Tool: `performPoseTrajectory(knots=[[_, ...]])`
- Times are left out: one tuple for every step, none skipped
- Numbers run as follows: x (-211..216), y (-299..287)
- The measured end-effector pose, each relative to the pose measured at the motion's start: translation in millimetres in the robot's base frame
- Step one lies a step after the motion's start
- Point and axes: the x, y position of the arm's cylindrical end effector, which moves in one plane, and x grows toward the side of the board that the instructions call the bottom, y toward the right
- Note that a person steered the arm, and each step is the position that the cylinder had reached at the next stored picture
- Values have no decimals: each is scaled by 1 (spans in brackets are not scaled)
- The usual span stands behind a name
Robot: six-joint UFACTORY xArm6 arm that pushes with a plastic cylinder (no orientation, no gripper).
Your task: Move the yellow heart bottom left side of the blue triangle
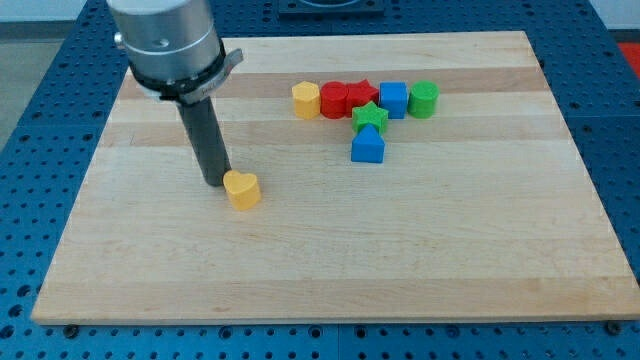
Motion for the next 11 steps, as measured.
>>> performPoseTrajectory(knots=[[24,-7],[47,-10],[35,-2],[6,0],[9,27],[26,62],[39,81],[66,82],[90,83],[102,85],[104,97]])
